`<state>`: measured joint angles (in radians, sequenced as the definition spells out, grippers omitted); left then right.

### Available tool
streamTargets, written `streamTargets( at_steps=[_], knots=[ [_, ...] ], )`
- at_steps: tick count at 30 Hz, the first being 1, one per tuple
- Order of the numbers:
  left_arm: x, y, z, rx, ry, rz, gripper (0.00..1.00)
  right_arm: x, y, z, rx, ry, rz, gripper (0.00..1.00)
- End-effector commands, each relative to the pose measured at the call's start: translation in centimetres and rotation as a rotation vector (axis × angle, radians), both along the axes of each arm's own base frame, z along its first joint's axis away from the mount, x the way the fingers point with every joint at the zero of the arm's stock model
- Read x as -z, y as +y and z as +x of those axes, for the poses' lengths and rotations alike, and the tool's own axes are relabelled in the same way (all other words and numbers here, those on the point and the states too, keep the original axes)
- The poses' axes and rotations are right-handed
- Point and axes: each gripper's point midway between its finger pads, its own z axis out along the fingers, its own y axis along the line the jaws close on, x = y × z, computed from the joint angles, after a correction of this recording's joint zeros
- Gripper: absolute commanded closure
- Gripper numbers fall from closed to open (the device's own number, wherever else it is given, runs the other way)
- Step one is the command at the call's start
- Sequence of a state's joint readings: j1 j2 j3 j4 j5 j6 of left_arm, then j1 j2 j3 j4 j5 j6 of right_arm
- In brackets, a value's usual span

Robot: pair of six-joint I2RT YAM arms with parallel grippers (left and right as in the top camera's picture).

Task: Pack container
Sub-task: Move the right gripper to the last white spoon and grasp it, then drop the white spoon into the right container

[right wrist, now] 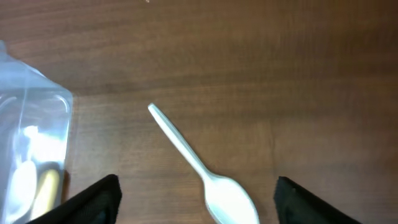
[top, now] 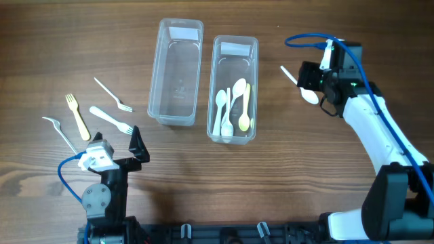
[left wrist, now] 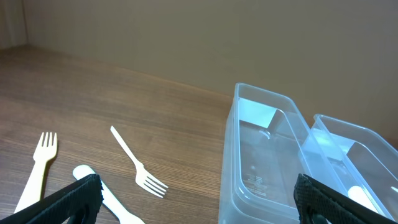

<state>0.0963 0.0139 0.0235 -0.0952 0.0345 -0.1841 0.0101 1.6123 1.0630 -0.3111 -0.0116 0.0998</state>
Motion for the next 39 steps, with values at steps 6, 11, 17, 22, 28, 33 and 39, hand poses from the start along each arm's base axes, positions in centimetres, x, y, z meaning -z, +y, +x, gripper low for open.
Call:
streamTargets(
  at_steps=[6, 11, 17, 22, 28, 33, 39],
  knots=[
    [0.2, -0.1, 0.0, 0.005, 0.0, 0.019, 0.0, 4.4, -1.0, 2.0, -0.226, 0.039, -0.253, 0.01],
    [0.2, -0.1, 0.0, 0.005, 0.0, 0.019, 0.0, 5.8, -0.6, 2.1, -0.262, 0.058, -0.25, 0.01],
    [0.2, -0.1, 0.0, 0.005, 0.0, 0.019, 0.0, 10.3, 0.3, 1.3, -0.348, 0.148, -0.222, 0.05],
    [0.2, -0.1, 0.0, 0.005, 0.0, 0.02, 0.0, 13.2, 0.4, 0.5, -0.377, 0.214, -0.223, 0.14],
    [0.2, -0.1, 0.0, 0.005, 0.0, 0.02, 0.0, 13.6, 0.4, -0.3, -0.281, 0.256, -0.151, 0.9],
    [0.2, -0.1, 0.0, 0.005, 0.0, 0.019, 0.0, 13.1, 0.4, -1.0, -0.205, 0.28, -0.094, 0.96],
    [0.2, -0.1, 0.0, 0.005, 0.0, 0.019, 0.0, 3.1, 2.2, 0.6, -0.164, 0.056, 0.039, 0.96]
  ],
)
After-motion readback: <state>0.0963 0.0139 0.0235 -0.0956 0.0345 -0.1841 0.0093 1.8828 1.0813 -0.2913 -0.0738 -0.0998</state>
